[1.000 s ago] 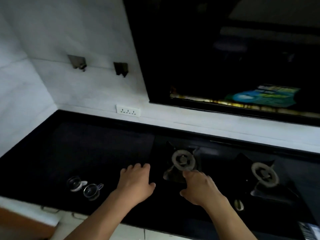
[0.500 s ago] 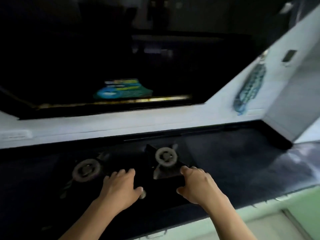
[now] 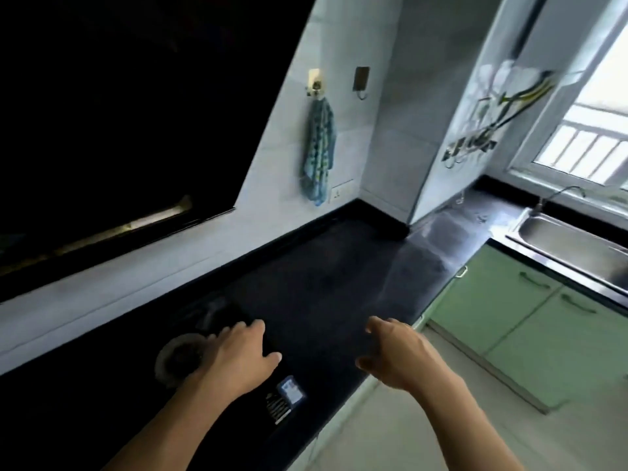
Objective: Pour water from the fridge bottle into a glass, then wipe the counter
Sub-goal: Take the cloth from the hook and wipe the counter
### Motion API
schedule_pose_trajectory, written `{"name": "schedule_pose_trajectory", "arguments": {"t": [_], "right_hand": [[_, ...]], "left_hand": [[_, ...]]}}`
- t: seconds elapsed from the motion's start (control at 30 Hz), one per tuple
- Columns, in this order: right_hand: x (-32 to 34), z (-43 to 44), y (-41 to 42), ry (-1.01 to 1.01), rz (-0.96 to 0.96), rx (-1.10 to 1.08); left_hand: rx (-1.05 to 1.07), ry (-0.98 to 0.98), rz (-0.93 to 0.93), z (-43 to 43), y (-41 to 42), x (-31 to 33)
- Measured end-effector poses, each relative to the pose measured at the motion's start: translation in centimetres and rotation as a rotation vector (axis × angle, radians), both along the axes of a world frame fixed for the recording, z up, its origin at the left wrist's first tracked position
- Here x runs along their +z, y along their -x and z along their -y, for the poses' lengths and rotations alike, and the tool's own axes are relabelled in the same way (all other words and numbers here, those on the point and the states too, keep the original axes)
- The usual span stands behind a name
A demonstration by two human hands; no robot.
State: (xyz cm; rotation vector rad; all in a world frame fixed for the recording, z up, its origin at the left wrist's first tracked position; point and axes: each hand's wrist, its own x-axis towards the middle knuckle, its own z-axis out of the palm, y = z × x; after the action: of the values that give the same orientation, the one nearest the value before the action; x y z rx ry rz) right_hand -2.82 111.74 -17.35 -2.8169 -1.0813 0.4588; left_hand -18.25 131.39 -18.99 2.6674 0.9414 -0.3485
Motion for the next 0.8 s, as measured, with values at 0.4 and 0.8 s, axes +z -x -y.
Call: {"name": "schedule_pose_trajectory", "arguments": {"t": [0.4,0.8], "right_hand": [[-2.9,6.5,-16.3,-0.063,-0.038,-0.16],[-1.3,0.0,-36.2,-0.157,-0.113,0.234]], "left_hand": [[-0.145,-0.014,0.005,3.8,-20.8,-0.9],[0.214,0.024,0.052,6.6,-32.8,1.1]]}}
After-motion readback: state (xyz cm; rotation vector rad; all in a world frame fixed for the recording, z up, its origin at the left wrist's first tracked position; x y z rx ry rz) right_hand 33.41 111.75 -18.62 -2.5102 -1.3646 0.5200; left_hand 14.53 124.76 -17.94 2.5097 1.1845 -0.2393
